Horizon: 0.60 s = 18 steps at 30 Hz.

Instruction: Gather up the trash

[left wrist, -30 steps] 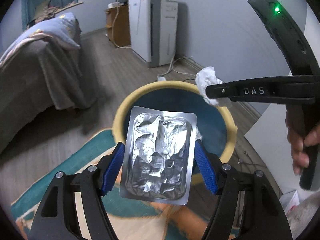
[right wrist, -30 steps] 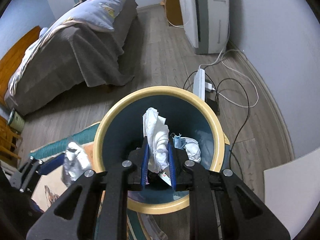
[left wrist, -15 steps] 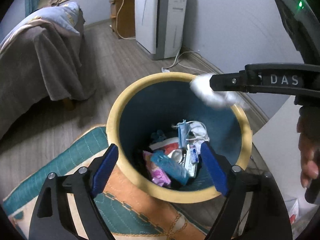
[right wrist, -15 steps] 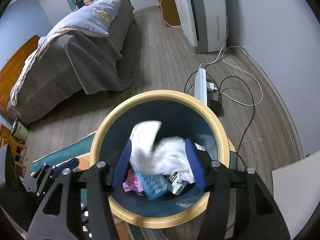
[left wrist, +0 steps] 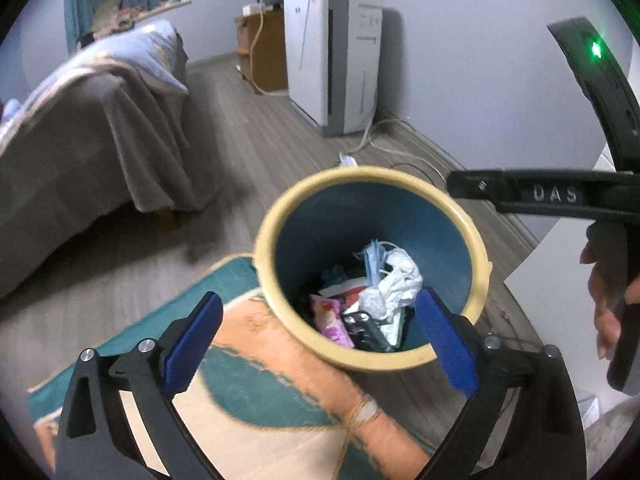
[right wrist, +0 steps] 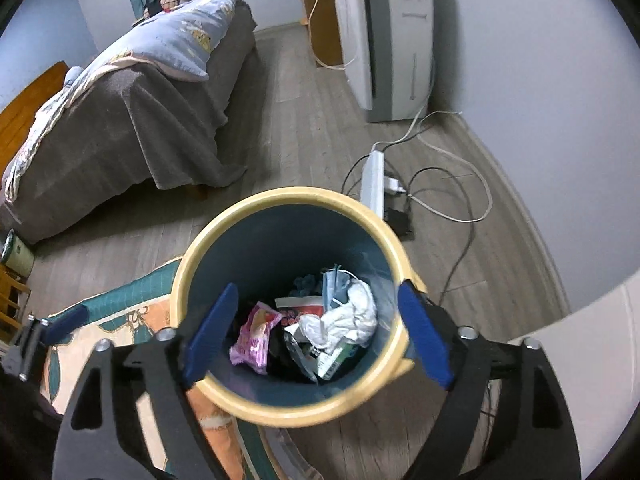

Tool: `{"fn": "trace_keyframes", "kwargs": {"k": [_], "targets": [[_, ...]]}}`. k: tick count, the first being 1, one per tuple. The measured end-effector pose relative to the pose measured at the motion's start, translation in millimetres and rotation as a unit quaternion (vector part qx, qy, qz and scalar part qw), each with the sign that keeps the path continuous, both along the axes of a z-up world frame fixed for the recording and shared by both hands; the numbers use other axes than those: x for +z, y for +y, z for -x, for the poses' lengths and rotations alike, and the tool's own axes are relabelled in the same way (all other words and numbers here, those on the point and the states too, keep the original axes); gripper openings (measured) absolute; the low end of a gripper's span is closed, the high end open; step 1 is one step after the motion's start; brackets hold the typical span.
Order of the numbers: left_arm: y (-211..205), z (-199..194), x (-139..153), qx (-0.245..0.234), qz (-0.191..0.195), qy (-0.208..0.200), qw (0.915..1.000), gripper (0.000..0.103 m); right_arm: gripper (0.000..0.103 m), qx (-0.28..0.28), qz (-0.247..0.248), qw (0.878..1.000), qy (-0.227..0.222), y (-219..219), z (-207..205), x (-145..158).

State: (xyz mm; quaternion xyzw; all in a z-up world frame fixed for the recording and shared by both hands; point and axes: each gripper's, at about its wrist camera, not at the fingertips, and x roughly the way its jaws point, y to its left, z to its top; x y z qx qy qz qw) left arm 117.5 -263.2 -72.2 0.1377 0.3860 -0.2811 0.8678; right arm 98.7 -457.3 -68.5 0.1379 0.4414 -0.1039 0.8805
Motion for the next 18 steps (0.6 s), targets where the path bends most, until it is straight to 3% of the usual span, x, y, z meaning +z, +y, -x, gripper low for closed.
{"fn": "trace_keyframes", "kwargs": {"k": [6, 18], "targets": [[25, 19, 38, 0.038, 0.018, -0.007, 0.9991, 0.098, 0.097, -0.005, 0.033, 0.999, -0.014, 12, 41, 26], [50, 78, 88, 0.08, 0.006, -0.048, 0.9957, 0.098, 0.097, 0.013, 0.072, 0.996, -0.05, 40, 108, 53]]}}
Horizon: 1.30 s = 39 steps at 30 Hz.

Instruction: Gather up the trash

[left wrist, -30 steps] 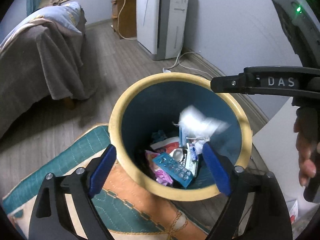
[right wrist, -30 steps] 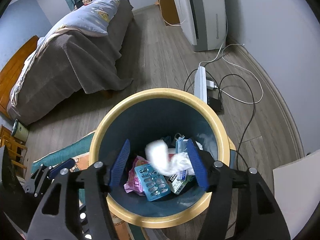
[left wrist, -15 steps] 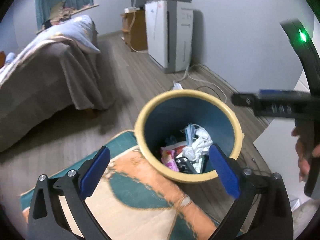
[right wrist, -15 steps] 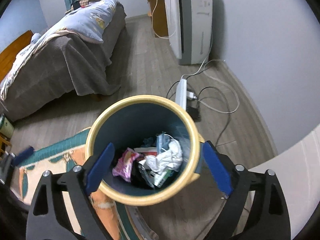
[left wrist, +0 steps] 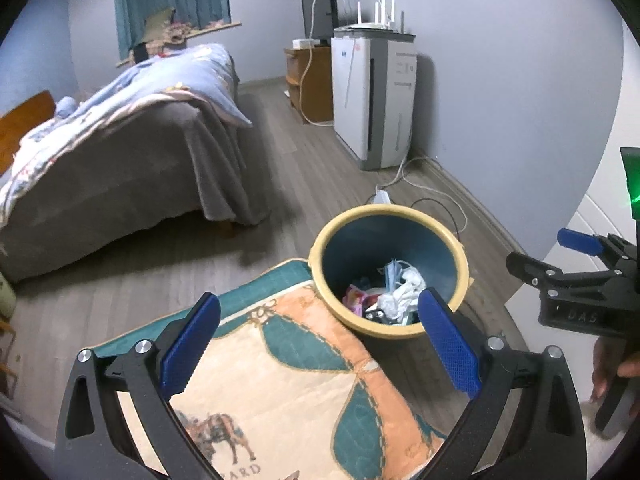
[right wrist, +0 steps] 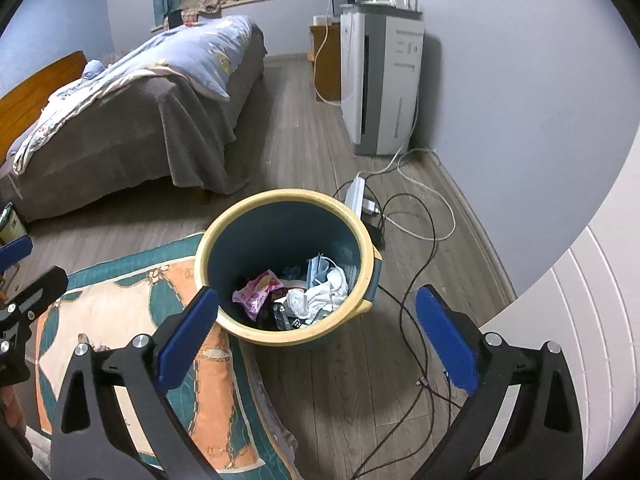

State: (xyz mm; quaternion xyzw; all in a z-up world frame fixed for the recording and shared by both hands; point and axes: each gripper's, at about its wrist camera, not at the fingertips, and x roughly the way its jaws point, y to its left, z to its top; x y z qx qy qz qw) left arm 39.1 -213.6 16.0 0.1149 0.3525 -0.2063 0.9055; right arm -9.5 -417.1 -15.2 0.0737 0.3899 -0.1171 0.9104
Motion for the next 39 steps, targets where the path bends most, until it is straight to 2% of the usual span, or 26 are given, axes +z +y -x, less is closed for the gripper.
{"fn": "trace_keyframes", "kwargs": {"k": [6, 14, 39], "targets": [[6, 5, -4, 0.009, 0.032, -0.019, 0.9992, 0.098, 0.097, -0.004, 0.01, 1.0, -0.011, 5, 3, -1], [11, 4, -11, 0.0, 0.015, -0.028, 0.9995, 0.098, 0.097, 0.002, 0.007, 1.0, -0.022, 7, 6, 2], [15, 4, -10, -0.004, 0.016, -0.032, 0.9993, 0.098, 0.097, 0.005, 0.018, 1.0, -0.021, 14, 5, 3]]}}
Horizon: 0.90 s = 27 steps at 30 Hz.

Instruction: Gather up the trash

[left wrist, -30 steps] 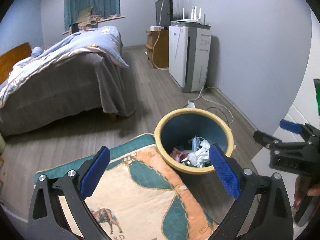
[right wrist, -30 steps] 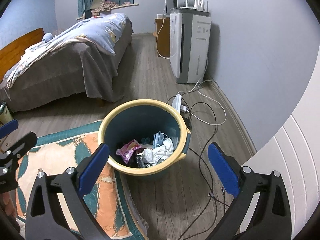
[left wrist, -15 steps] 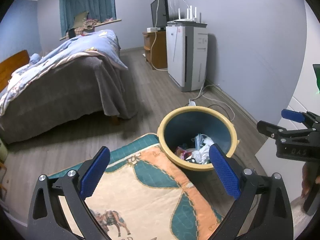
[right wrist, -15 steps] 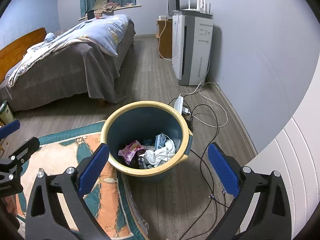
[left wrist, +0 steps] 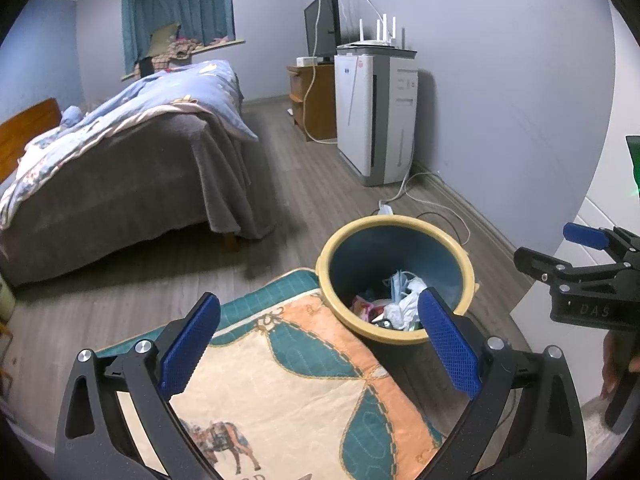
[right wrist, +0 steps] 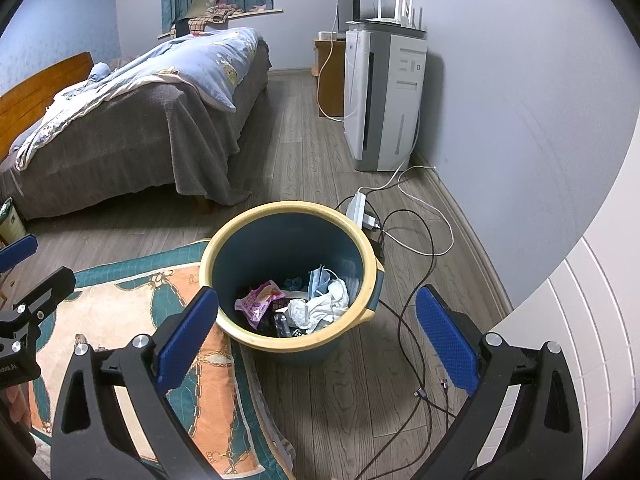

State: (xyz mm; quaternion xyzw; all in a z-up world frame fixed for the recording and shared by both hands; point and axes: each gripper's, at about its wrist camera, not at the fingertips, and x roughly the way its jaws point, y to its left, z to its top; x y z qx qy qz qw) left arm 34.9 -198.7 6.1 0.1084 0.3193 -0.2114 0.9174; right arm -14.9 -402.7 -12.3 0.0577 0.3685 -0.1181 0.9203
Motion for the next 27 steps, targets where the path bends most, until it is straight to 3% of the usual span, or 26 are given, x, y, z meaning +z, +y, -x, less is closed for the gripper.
{"fn": "trace_keyframes", "kwargs": {"k": [27], "targets": [[-1.1, 0.5, 0.3, -0.001, -0.001, -0.001, 1.0, 0.098, 0.097, 0.0, 0.0, 1.0, 0.004, -0.7, -0.3, -3.1]]}}
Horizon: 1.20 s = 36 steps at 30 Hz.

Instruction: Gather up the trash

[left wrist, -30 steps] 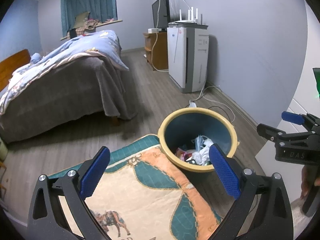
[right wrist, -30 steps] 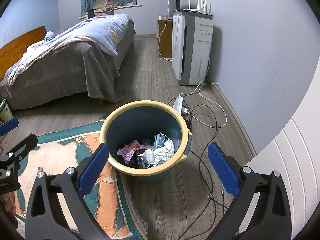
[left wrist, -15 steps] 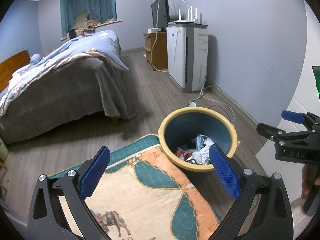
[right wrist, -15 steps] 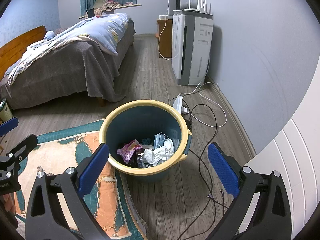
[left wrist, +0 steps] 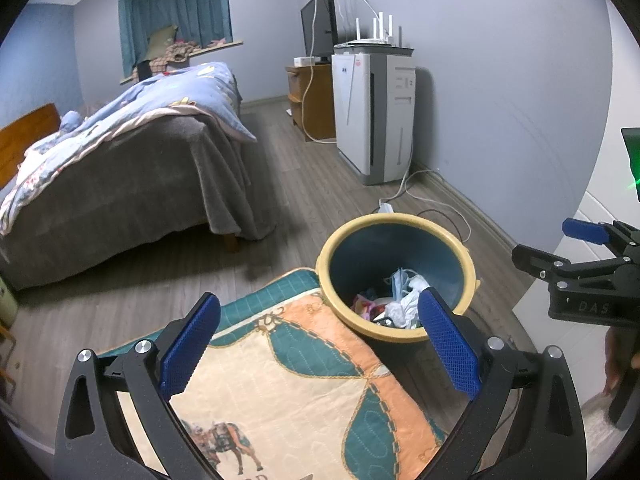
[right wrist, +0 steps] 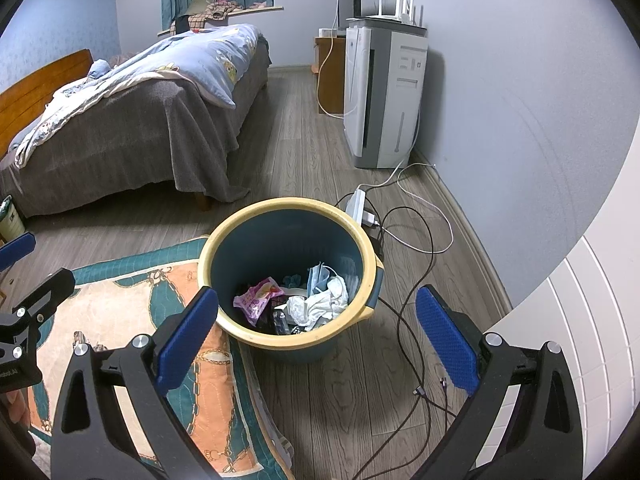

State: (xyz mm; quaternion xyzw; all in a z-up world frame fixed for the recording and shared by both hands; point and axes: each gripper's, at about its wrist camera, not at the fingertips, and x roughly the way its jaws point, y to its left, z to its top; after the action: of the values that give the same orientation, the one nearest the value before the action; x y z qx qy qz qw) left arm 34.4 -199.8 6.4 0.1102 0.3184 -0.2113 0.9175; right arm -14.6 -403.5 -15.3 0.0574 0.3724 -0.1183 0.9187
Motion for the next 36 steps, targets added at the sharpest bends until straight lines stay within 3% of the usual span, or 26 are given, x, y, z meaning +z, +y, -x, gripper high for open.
{"fn": "trace_keyframes", "kwargs": {"k": [36], "targets": [[1.2, 0.6, -1.8, -0.01, -0.003, 0.0, 0.9999, 0.098, 0.097, 0.001, -0.001, 1.0, 0.003, -1.5, -0.4, -4.4]]}}
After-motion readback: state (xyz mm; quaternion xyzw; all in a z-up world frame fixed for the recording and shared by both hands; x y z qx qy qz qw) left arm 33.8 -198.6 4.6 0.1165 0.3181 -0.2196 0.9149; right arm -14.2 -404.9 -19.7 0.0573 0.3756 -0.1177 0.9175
